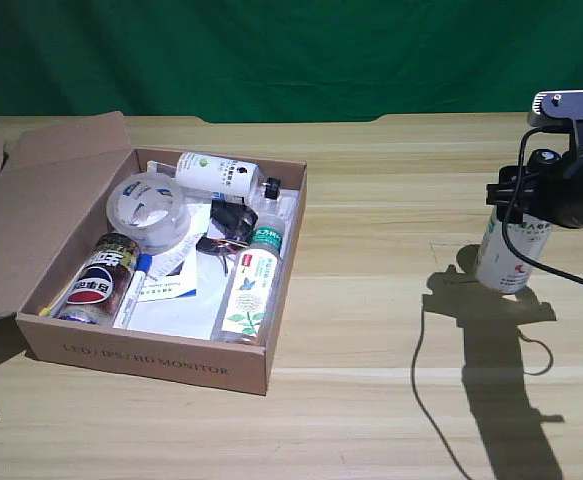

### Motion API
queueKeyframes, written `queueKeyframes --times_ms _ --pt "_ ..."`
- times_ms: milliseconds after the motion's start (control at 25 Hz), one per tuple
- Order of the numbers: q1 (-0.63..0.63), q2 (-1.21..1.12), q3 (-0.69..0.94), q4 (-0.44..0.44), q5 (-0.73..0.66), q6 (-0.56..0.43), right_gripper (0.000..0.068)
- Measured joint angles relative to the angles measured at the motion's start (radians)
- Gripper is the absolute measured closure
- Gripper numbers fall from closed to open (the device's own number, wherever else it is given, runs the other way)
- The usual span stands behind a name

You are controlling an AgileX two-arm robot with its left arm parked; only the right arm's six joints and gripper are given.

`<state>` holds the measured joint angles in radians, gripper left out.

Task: Place the white bottle into the box.

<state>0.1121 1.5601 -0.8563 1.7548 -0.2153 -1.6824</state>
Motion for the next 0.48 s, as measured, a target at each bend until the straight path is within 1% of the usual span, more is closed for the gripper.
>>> queueKeyframes --times_ms 480 --pt "0.000 0.167 -0.085 0.002 -0.046 0.000 0.0064"
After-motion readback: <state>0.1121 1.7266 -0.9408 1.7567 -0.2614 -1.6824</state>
